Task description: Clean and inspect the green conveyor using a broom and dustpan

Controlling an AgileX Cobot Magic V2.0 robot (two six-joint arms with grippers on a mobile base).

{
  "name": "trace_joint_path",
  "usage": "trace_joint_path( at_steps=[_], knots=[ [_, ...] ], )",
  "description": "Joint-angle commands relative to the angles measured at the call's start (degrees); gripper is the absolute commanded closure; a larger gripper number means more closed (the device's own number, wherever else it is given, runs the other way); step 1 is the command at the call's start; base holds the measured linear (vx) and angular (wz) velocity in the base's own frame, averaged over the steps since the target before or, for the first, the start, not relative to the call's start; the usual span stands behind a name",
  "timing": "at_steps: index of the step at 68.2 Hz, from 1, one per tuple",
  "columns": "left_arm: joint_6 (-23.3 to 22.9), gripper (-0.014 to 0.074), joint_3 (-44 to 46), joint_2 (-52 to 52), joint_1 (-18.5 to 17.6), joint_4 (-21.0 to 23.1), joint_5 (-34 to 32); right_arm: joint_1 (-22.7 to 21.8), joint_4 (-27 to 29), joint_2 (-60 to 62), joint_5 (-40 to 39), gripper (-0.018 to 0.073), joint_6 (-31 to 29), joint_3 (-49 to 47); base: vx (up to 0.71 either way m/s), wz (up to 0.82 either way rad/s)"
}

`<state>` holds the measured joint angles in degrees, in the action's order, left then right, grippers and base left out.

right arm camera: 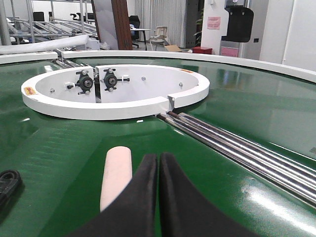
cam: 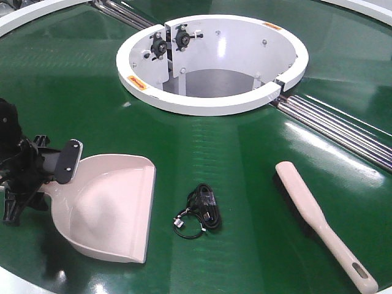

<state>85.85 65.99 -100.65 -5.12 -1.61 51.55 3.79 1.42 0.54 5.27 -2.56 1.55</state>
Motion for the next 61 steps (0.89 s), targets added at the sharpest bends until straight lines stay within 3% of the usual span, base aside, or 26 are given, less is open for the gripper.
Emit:
trace_joint_path(
  at_steps=[1, 15, 35, 61],
  knots=[
    [-0.17, 0.0412, 1.27, 2.39, 0.12, 0.39, -0.32, -0.08, -0.2, 1.04, -4.35, 0.0568, -0.13, 1.23, 0.0, 0.0],
    [-0.17, 0.0603, 1.35, 3.97, 0.12, 0.28, -0.38, -0.08, -0.2, 1.04, -4.35, 0.0568, -0.13, 1.23, 0.0, 0.0],
    [-0.17, 0.0604, 1.35, 6.26, 0.06, 1.16, -0.05, -0.08, -0.2, 1.04, -4.35, 0.0568, -0.13, 1.23, 0.0, 0.0],
    [-0.42, 0.0604, 1.35, 6.32, -2.55, 0.28, -0.17, -0.08, -0.2, 1.04, -4.35, 0.0568, -0.13, 1.23, 0.0, 0.0]
  ],
)
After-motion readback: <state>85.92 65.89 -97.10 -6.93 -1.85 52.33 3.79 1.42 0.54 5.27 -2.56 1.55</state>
